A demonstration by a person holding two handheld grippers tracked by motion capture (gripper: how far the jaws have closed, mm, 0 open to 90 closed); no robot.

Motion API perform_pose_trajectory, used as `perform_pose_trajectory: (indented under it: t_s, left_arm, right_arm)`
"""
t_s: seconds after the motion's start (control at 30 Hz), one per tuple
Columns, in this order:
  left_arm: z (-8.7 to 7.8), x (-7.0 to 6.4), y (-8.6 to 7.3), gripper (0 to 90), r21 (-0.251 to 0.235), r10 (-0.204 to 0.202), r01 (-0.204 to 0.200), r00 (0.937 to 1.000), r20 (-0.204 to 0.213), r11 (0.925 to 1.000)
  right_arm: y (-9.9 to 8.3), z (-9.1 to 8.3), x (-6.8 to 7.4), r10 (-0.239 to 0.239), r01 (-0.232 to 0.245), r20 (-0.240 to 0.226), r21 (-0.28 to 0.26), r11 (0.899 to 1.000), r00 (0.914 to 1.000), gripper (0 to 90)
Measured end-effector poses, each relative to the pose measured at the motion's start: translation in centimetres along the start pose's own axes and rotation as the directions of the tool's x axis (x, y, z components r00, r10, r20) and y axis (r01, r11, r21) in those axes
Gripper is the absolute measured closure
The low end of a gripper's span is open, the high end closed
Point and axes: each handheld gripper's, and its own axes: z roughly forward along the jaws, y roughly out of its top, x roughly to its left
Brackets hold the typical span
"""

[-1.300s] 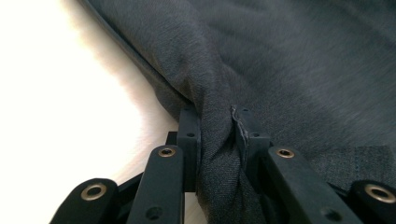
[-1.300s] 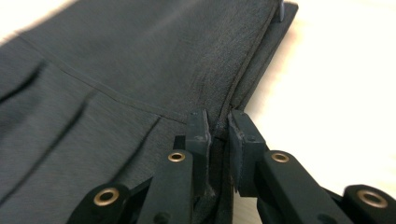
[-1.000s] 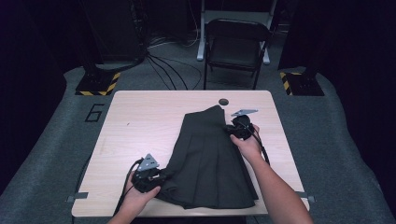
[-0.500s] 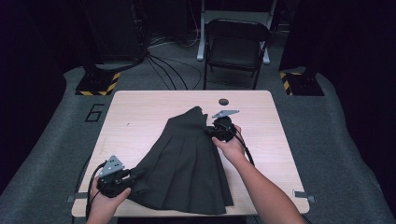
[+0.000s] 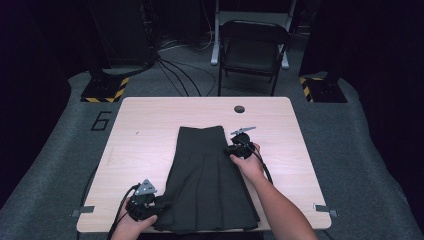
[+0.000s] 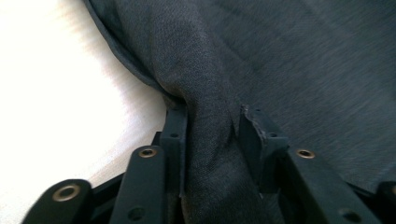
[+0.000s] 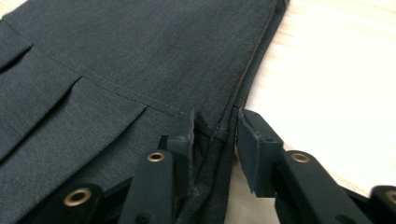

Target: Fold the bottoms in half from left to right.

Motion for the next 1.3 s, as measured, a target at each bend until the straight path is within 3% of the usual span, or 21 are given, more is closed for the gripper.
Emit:
perform_pose_trajectory:
  t_s: [0.17, 0.27, 0.43, 0.47, 0.5, 0.63, 0.77, 0.83, 0.9, 0.97, 1.07, 1.1, 1.13, 1.2, 1.3]
  left_arm:
    - [0.1, 0.4, -0.3, 52.7, -0.004, -0.024, 0.024, 0.9997, -0.003, 0.9997]
    - [-0.5, 0.4, 0.0, 48.7, -0.026, -0.024, 0.024, 0.9997, -0.002, 0.9994]
    - [-1.4, 0.7, 0.6, 43.7, -0.071, -0.023, 0.023, 0.9997, -0.001, 0.9973]
    - [-1.5, 0.8, 0.8, 43.1, -0.079, -0.019, 0.019, 0.9998, -0.003, 0.9967]
    - [-1.6, 1.0, 1.0, 42.8, -0.102, -0.024, 0.023, 0.9997, -0.007, 0.9945]
    - [-1.7, 1.2, 1.5, 41.3, -0.117, -0.038, 0.038, 0.9993, -0.004, 0.9925]
    - [-0.8, 1.1, 2.5, 40.6, -0.130, -0.019, 0.019, 0.9998, 0.004, 0.9913]
    - [-0.3, 1.3, 2.8, 40.6, -0.122, 0.001, 0.000, 1.0000, 0.007, 0.9925]
    - [0.3, 1.4, 2.9, 40.7, -0.118, -0.011, 0.013, 0.9998, 0.017, 0.9929]
    - [0.5, 1.4, 3.0, 40.7, -0.116, -0.003, 0.005, 0.9999, 0.015, 0.9932]
    - [1.1, 1.2, 3.2, 40.5, -0.106, 0.012, -0.009, 0.9996, 0.024, 0.9943]
    - [1.1, 1.2, 3.2, 40.3, -0.106, 0.012, -0.009, 0.9996, 0.024, 0.9943]
    - [1.4, 1.1, 3.2, 40.2, -0.109, 0.015, -0.013, 0.9997, 0.019, 0.9940]
    - [2.1, 0.6, 3.2, 39.6, -0.089, 0.038, -0.036, 0.9990, 0.025, 0.9954]
    - [2.6, 0.1, 3.0, 38.8, -0.064, 0.061, -0.059, 0.9980, 0.017, 0.9962]
  right_arm:
    - [0.0, -0.9, 0.4, -0.008, 0.009, 0.045, -0.024, 1.000, 0.9989, 56.4]
    - [-0.1, -2.1, 1.1, -0.041, 0.046, 0.076, -0.068, 0.997, 0.9962, 55.9]
    - [-0.5, -4.0, 2.8, -0.111, 0.117, 0.066, -0.100, 0.988, 0.9916, 54.6]
    - [-0.9, -4.9, 3.5, -0.151, 0.157, 0.056, -0.120, 0.980, 0.9870, 54.3]
    - [-1.2, -5.3, 3.9, -0.158, 0.162, 0.045, -0.116, 0.980, 0.9864, 54.2]
    - [-2.2, -6.2, 4.7, -0.170, 0.172, 0.022, -0.123, 0.977, 0.9851, 54.4]
    - [-4.1, -7.2, 5.7, -0.129, 0.124, -0.038, -0.119, 0.985, 0.9909, 54.4]
    - [-4.7, -7.5, 6.4, -0.129, 0.121, -0.060, -0.130, 0.984, 0.9898, 54.0]
    - [-5.2, -7.7, 7.3, -0.125, 0.114, -0.080, -0.139, 0.984, 0.9889, 52.0]
    - [-5.3, -7.8, 7.8, -0.138, 0.124, -0.089, -0.145, 0.982, 0.9864, 51.1]
    - [-5.7, -8.0, 9.5, -0.190, 0.172, -0.121, -0.147, 0.974, 0.9744, 47.8]
    - [-5.7, -8.0, 9.5, -0.190, 0.172, -0.121, -0.147, 0.974, 0.9744, 47.8]
    - [-6.0, -7.9, 10.1, -0.226, 0.212, -0.107, -0.129, 0.969, 0.9683, 47.8]
    - [-6.5, -7.6, 10.2, -0.249, 0.240, -0.095, -0.099, 0.966, 0.9637, 48.0]
    - [-7.5, -7.2, 10.0, -0.243, 0.239, -0.093, -0.058, 0.969, 0.9655, 48.2]
